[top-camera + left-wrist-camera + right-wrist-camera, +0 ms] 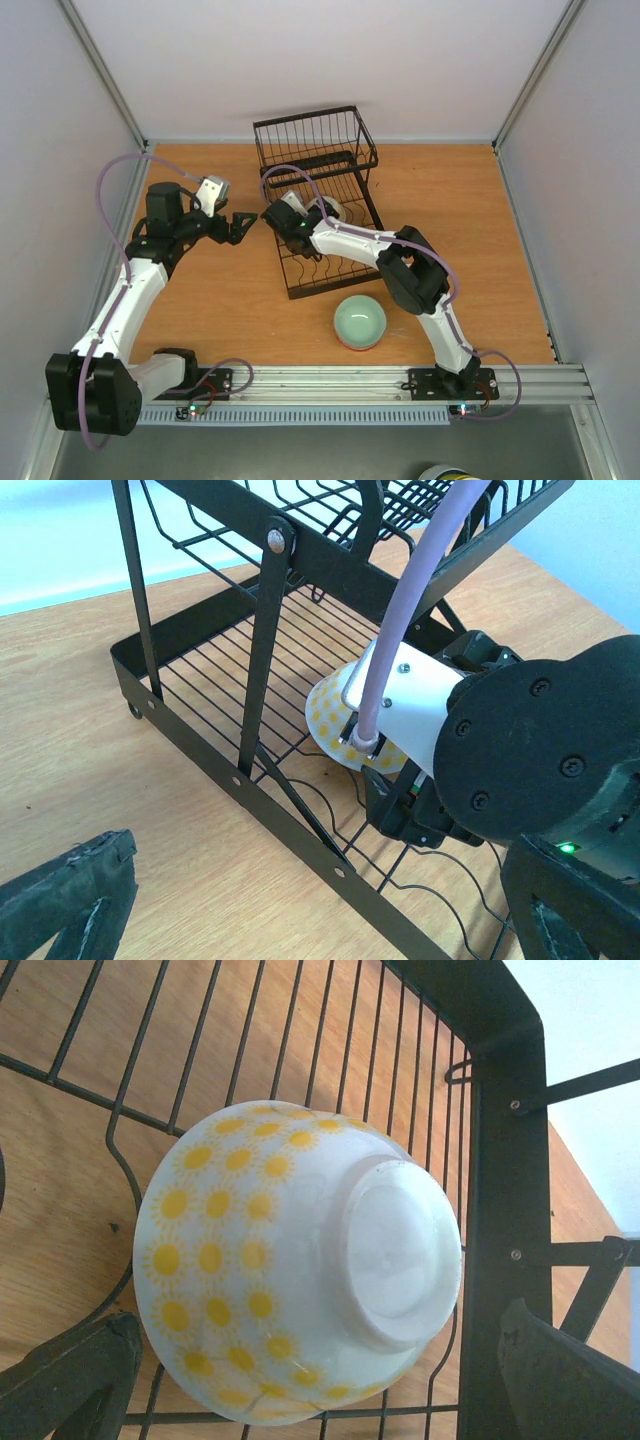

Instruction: Load the bowls into the dish rack

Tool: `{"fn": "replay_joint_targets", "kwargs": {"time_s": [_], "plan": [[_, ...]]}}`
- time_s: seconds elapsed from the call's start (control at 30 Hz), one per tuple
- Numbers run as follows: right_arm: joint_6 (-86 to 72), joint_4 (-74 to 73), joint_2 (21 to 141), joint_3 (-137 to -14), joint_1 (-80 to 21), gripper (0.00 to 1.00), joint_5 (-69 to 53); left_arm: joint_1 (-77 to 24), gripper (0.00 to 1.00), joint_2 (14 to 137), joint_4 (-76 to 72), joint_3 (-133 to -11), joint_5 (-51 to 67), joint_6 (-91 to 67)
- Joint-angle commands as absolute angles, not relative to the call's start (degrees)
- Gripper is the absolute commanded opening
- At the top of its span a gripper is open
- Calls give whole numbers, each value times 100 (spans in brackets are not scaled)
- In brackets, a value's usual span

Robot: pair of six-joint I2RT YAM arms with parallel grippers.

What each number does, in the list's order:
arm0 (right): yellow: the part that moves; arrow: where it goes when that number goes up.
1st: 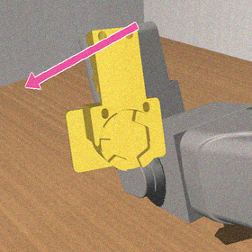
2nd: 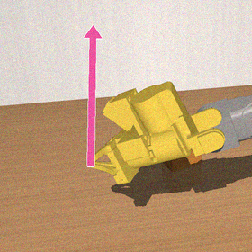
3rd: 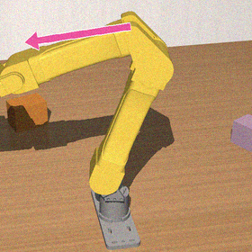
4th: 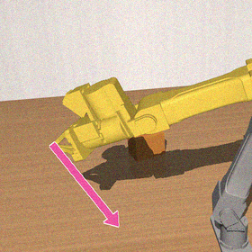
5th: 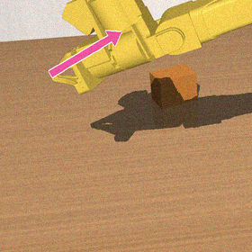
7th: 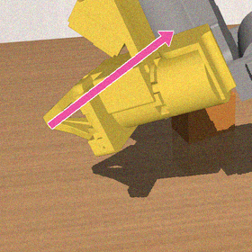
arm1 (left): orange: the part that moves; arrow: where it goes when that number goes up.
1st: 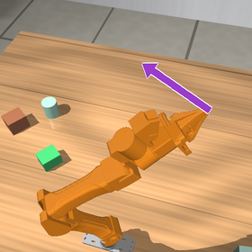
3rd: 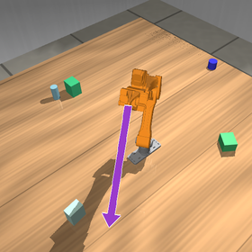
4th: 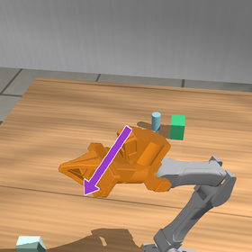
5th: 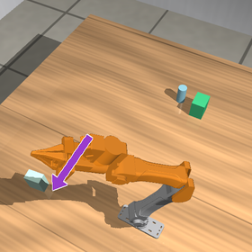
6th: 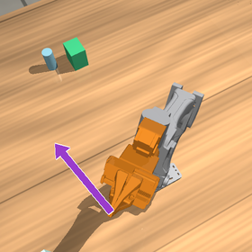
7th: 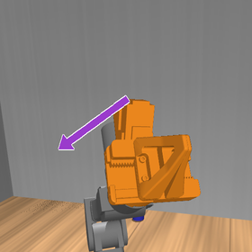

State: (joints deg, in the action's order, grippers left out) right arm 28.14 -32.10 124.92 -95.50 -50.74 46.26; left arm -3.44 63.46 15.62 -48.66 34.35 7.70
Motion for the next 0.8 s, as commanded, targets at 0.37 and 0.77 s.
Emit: {"fn": "replay_joint_targets", "kwargs": {"time_s": [0.37, 0.77], "plan": [[3259, -2932, 12866, -9596, -5107, 99, 4583, -334, 99, 6347, 1332, -4816, 3507, 747], [3419, -2897, 13360, -9766, -5089, 98, 4900, -327, 99, 6396, 1339, -4821, 3518, 748]]}}
